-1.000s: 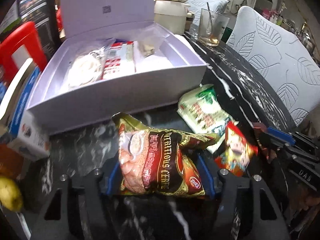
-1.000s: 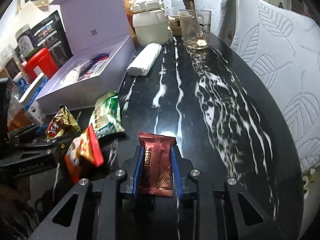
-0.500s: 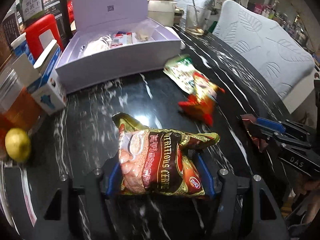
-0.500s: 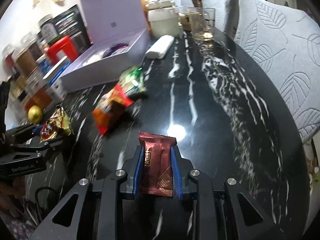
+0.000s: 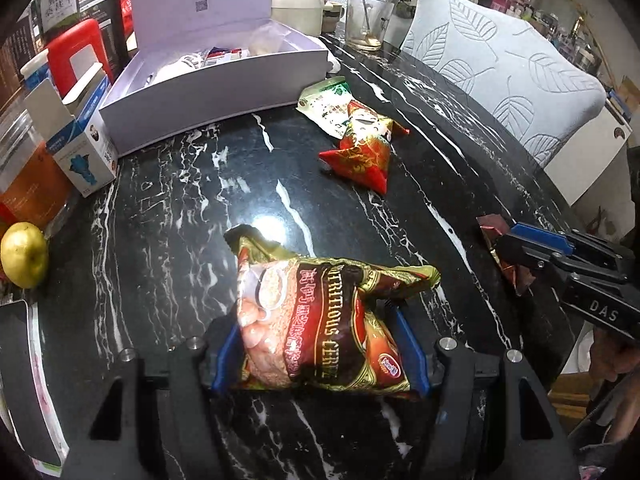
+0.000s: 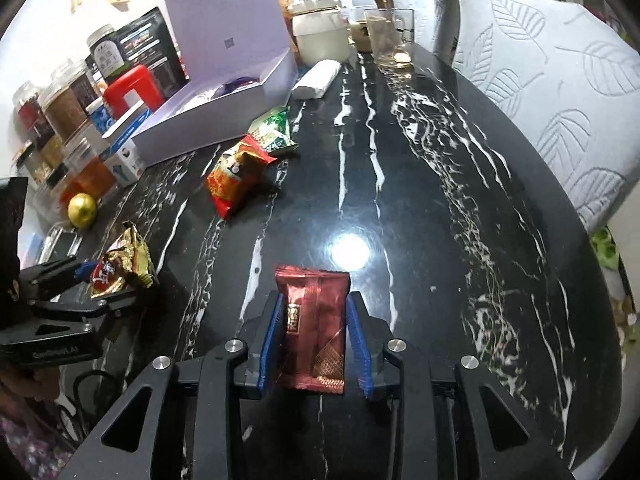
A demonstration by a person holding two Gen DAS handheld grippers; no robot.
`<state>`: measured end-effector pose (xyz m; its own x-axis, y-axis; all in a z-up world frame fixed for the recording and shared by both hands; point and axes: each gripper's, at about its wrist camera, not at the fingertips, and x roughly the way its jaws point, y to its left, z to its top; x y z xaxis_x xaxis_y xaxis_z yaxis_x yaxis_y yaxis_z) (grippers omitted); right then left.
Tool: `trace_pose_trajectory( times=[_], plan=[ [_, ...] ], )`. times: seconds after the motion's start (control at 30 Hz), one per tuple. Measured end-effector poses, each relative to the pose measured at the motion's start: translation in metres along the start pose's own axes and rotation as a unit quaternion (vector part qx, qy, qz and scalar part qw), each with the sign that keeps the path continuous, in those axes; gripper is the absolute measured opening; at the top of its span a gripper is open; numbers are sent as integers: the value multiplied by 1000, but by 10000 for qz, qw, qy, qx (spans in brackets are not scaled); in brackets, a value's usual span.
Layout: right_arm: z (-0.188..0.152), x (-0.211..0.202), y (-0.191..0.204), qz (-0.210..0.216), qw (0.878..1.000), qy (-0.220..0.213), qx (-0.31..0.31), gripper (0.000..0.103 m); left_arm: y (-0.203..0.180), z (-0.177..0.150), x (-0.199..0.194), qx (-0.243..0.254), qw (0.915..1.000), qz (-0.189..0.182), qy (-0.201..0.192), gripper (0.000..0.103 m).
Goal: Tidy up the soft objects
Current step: 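Hold the cereal bag in the left tool and maroon packet in the right above the table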
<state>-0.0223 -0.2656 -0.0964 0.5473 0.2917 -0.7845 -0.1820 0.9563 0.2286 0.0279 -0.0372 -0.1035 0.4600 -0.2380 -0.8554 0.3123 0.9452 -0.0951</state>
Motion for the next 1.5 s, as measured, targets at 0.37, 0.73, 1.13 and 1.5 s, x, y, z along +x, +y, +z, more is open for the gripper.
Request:
trace_pose_trajectory(
  times=[0.37,0.73,1.13,1.5],
  plan=[
    [-2,3,17,-162,9998,-60,-141,60,1,-6,4,220,9994,232,-132,69],
    [-4,5,20,-337,9989,-36,-311,61,2,-6,3,224,9994,225,-144,69],
    [-8,7,26,-907,9941,-247,-544,29,1,-9,1,194,9993,258,-202,66],
    [-5,2,15,-395,9987,-288,-172,28,8,-10,-3,5,9997,-53,-237,64]
  ],
)
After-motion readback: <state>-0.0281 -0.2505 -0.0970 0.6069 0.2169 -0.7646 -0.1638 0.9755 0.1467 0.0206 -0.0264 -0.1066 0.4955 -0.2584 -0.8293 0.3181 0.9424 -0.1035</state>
